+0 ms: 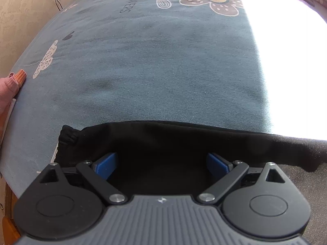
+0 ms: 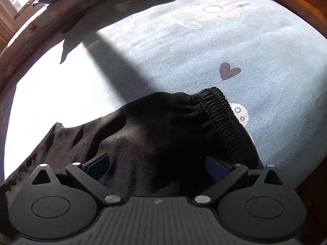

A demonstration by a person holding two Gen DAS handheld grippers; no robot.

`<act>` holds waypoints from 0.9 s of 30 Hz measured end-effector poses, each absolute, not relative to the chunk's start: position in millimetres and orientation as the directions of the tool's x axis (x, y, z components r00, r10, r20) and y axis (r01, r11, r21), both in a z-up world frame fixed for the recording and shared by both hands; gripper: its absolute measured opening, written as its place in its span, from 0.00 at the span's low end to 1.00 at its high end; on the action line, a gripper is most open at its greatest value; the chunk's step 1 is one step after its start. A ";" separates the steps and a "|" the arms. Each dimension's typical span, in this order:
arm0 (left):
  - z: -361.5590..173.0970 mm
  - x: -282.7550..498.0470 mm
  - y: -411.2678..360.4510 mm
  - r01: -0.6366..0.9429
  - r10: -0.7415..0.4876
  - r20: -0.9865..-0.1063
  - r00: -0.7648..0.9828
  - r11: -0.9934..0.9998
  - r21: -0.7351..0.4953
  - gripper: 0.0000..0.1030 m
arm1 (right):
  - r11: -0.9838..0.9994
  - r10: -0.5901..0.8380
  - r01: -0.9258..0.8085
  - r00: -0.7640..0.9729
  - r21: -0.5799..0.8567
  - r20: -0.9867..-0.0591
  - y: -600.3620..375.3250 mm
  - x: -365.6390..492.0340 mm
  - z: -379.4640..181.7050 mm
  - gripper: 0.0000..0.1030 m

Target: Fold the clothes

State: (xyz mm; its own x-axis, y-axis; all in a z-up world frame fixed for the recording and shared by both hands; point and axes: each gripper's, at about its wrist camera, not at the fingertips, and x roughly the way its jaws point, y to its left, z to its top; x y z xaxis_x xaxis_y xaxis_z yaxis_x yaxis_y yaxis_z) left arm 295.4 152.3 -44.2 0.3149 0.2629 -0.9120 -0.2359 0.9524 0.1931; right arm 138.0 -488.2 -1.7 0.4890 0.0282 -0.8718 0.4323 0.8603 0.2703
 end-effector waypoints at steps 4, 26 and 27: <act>-44.4 293.9 152.7 -0.225 0.263 -0.909 0.324 0.954 0.196 0.92 | 0.924 0.016 0.323 0.500 0.204 -0.866 -460.8 148.9 -1.4 0.99; -48.5 290.2 162.8 -0.239 0.213 -0.912 0.349 0.962 0.133 0.96 | 0.921 0.020 0.338 0.456 0.195 -0.890 -453.2 204.8 -52.2 1.00; -48.7 290.2 163.0 -0.239 0.213 -0.913 0.348 0.962 0.134 0.96 | 0.924 0.014 0.333 0.460 0.187 -0.888 -452.6 205.3 -52.9 1.00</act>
State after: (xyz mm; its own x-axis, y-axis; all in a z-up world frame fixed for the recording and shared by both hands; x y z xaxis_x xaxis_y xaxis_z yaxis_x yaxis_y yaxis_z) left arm 290.2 163.0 -48.7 0.3480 0.2133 -0.9129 -0.2387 0.9618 0.1337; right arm 205.3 -452.6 -52.9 0.4596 0.0135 -0.8880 0.3333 0.9242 0.1866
